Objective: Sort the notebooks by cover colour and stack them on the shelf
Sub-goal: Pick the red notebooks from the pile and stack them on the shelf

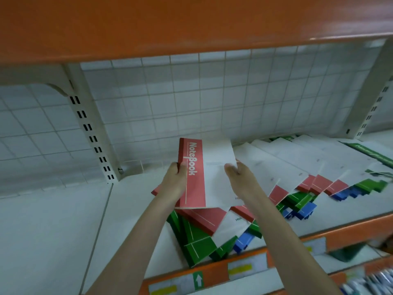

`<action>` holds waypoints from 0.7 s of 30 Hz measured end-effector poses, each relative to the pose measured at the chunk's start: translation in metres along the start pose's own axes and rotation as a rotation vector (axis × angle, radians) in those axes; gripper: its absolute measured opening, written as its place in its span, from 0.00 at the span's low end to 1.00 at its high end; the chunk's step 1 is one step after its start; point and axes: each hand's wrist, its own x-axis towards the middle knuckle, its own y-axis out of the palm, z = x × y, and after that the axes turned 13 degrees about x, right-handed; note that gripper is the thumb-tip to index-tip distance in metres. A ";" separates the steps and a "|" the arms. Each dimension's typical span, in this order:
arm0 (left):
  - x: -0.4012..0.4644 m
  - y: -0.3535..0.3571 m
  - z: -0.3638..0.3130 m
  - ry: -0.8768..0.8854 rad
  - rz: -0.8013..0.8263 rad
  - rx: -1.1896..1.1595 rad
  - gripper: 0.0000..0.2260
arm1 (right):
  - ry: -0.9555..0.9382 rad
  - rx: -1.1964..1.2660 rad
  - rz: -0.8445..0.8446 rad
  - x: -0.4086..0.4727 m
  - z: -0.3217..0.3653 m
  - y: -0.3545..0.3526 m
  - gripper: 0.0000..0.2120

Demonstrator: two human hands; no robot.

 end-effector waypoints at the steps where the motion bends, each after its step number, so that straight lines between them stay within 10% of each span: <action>1: 0.000 0.005 -0.002 -0.005 0.030 -0.003 0.16 | 0.023 -0.004 -0.017 -0.002 -0.002 -0.005 0.20; 21: -0.062 0.227 -0.158 0.229 0.585 -0.018 0.14 | 0.212 0.183 -0.686 -0.089 -0.058 -0.262 0.12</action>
